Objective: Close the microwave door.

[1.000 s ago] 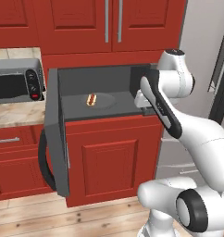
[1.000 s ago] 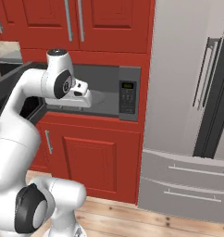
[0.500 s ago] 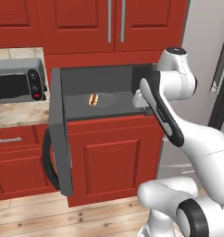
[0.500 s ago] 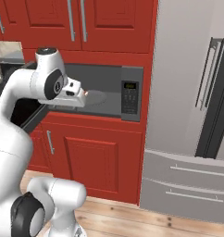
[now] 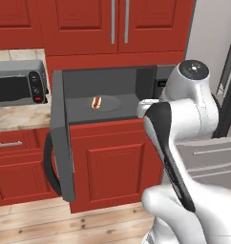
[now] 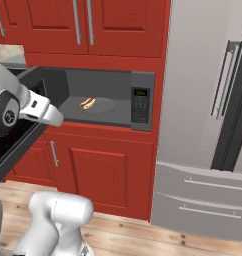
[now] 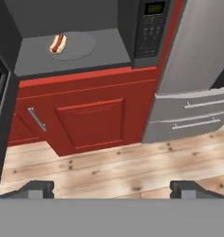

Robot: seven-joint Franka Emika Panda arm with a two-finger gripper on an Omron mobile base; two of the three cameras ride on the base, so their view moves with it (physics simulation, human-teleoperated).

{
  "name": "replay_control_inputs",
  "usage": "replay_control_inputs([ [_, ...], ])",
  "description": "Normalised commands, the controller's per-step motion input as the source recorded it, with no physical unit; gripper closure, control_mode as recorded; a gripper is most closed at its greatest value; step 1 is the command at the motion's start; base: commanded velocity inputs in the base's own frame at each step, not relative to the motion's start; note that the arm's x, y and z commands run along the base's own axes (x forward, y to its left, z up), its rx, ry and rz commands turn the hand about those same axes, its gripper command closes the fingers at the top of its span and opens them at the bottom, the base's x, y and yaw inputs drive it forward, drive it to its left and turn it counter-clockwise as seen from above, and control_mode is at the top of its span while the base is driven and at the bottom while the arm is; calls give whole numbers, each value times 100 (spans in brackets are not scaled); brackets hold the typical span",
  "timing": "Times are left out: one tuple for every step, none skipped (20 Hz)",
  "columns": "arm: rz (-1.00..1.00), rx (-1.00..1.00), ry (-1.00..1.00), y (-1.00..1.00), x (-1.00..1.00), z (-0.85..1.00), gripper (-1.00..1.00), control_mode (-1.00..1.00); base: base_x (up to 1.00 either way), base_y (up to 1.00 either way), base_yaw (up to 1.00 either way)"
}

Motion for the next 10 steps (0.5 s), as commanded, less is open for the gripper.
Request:
replay_control_inputs([
  [-43, 0, -23, 34, -100, 4, -100, -100, 0, 0, 0],
  [-44, 0, -23, 44, -100, 5, -100, -100, 0, 0, 0],
  [-43, 0, -23, 65, -100, 0, -100, -100, 0, 0, 0],
  [-39, -3, -20, 89, -100, 0, -100, -100, 0, 0, 0],
  [-29, -7, -21, 100, -100, 5, -100, -100, 0, 0, 0],
  [-25, -13, -20, 100, -91, 0, -100, -100, 0, 0, 0],
  [-21, -22, -15, 100, -86, 0, -100, -100, 0, 0, 0],
  [-13, -31, -13, 100, -86, 0, -100, -100, 0, 0, 0],
  [-8, -37, -15, 100, -86, 0, -100, -100, 0, 0, 0],
  [-7, -37, -18, 100, -100, 9, -100, -100, 0, 0, 0],
])
